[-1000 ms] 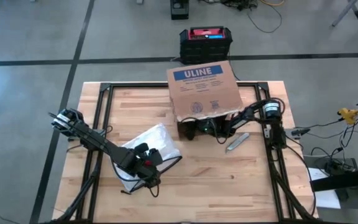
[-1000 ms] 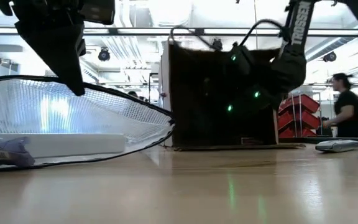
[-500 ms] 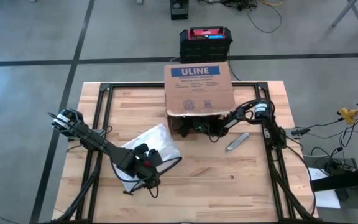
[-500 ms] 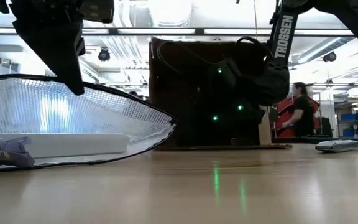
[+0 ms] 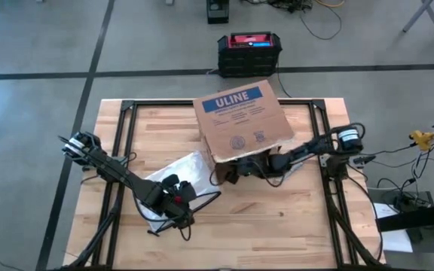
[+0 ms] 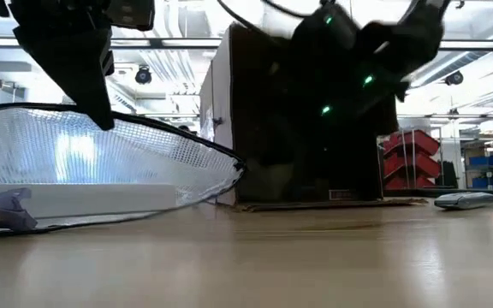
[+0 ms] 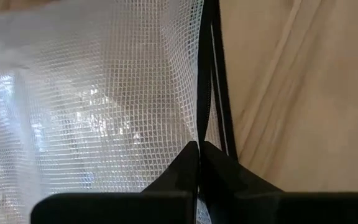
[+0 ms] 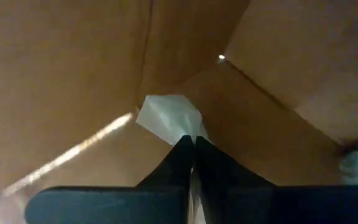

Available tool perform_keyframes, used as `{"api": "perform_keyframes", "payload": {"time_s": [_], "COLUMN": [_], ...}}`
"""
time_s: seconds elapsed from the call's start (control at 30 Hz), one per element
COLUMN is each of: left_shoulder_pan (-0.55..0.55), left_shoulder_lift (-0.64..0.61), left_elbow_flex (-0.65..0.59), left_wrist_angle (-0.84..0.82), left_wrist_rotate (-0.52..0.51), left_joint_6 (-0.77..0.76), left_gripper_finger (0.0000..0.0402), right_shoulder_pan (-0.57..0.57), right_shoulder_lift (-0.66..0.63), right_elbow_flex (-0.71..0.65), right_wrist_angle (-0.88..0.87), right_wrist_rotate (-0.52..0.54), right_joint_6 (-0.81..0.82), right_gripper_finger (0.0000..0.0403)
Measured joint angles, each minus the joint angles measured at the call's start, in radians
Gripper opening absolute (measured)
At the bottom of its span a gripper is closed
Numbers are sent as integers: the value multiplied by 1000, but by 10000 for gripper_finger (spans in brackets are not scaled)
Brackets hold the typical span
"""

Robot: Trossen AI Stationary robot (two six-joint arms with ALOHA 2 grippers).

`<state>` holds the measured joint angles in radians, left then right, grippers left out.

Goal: Unpack boxes
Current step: Put the green earphones into the white zip bag

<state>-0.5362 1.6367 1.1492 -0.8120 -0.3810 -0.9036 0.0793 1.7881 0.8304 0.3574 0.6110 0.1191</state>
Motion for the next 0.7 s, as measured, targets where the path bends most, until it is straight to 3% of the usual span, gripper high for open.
{"api": "perform_keyframes", "payload": {"time_s": [0.4,0.6,0.7], "left_shoulder_pan": [0,-3,-4], "left_shoulder_lift": [0,0,0], "left_elbow_flex": [-1,-1,-1], "left_wrist_angle": [10,30,30], "left_wrist_rotate": [-42,-56,-59], "left_joint_6": [0,-3,4], "left_gripper_finger": [0,0,0], "right_shoulder_pan": [186,217,287], "right_shoulder_lift": [-151,-108,-112], "right_elbow_flex": [-3,-6,-6], "right_wrist_angle": [-240,-340,-358], "right_wrist_rotate": [124,-18,-20], "right_joint_6": [109,197,246], "right_gripper_finger": [0,0,0]}}
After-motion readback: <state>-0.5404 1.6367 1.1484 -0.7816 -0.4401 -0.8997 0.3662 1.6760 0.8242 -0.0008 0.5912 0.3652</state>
